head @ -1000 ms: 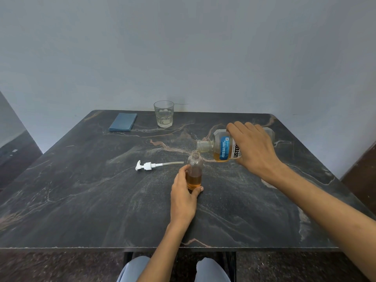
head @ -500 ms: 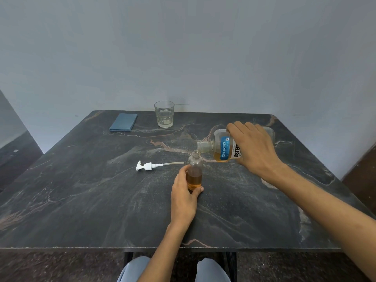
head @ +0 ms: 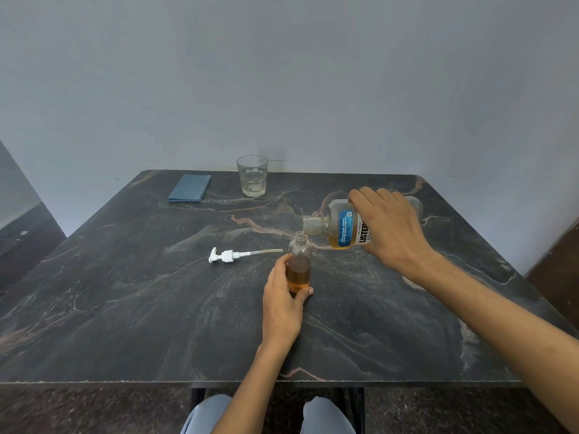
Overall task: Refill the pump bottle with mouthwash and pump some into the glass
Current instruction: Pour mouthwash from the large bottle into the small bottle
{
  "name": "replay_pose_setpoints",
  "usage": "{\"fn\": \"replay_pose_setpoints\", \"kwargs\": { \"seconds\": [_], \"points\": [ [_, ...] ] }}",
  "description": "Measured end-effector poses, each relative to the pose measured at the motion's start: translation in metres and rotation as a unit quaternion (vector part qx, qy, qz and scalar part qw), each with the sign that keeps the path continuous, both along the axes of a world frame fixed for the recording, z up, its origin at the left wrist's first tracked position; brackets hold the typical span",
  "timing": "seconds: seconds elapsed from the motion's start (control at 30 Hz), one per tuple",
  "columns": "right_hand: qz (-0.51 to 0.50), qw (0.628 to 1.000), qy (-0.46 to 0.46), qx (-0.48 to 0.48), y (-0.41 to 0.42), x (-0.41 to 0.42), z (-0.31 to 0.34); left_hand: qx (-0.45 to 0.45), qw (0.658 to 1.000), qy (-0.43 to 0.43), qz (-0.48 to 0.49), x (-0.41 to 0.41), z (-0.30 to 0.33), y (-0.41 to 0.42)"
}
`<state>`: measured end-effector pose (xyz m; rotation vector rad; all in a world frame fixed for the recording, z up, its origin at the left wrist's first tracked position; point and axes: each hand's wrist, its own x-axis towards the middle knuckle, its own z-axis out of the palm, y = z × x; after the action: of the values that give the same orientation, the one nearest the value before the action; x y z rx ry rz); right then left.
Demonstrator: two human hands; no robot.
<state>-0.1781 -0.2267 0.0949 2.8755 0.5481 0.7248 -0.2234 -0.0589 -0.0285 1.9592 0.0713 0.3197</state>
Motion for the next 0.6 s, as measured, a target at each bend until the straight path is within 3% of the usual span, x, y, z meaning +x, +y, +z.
{"fn": "replay_pose_setpoints", "kwargs": {
  "seconds": [0.6],
  "points": [
    [-0.006,1.000,0.010,0.003,0.0011,-0.0010,0.0007,-0.007,1.000,-0.003,-0.001,-0.0003,0.0000,0.0000]
  ]
}}
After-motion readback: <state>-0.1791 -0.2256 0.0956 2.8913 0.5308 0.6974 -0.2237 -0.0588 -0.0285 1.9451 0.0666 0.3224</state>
